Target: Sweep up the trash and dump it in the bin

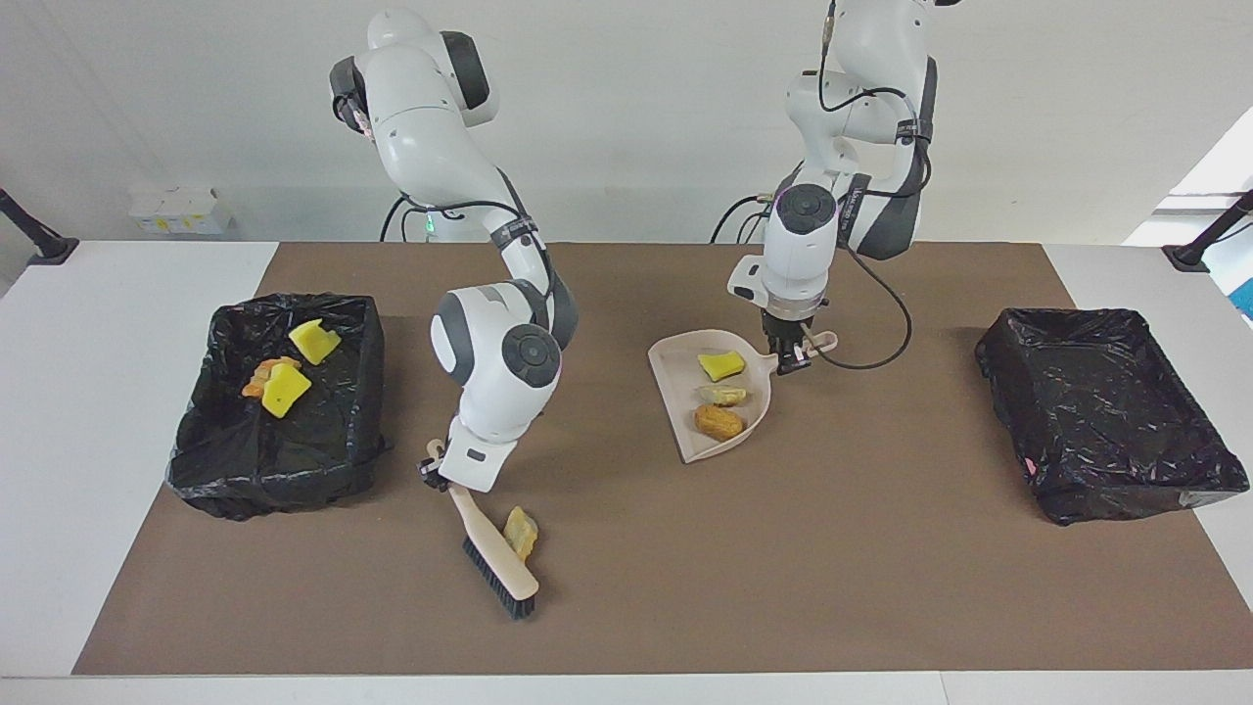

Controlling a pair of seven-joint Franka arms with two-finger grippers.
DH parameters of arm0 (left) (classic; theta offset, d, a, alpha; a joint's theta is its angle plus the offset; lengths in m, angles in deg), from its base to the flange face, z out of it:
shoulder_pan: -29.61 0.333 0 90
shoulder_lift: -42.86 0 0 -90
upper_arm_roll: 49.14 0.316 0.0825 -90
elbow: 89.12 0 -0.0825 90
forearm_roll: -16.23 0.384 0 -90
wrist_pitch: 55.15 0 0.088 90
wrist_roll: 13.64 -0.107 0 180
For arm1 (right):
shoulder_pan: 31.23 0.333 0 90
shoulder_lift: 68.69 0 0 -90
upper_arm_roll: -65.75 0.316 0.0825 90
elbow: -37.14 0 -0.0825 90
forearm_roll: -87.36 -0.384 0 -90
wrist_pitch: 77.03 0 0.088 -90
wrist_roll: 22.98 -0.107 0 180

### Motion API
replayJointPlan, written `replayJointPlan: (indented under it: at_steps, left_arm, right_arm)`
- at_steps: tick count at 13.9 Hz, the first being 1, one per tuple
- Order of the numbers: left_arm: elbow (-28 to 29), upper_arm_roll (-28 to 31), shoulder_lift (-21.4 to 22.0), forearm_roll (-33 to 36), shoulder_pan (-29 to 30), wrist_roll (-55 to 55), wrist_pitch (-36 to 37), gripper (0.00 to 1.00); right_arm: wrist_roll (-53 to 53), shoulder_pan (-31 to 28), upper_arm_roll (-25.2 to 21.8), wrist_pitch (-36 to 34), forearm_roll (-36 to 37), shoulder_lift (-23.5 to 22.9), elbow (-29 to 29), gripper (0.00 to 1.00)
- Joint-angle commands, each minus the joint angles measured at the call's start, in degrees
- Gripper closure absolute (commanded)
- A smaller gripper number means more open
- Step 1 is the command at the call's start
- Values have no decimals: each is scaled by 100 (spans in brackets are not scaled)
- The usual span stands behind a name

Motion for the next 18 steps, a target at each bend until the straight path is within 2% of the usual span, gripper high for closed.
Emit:
replayJointPlan:
  at_steps: [1,4,12,13,18]
  left_arm:
    - [185,0,99,76,101,88,-133,100]
    - [193,0,99,76,215,88,-124,100]
    - [238,0,117,76,391,27,-98,100]
    - [238,0,117,76,400,27,-98,100]
    - [185,0,73,76,513,-200,-141,100]
  right_arm:
    - [156,276,193,-580,-110,109,46,100]
    - [-10,312,370,-590,-793,452,-603,100]
    - [-1880,1146,457,-520,-3402,909,-1194,100]
    - [-2118,1330,449,-528,-3537,953,-1194,100]
    - [-3077,1472,580,-598,-4057,1050,-1229,100]
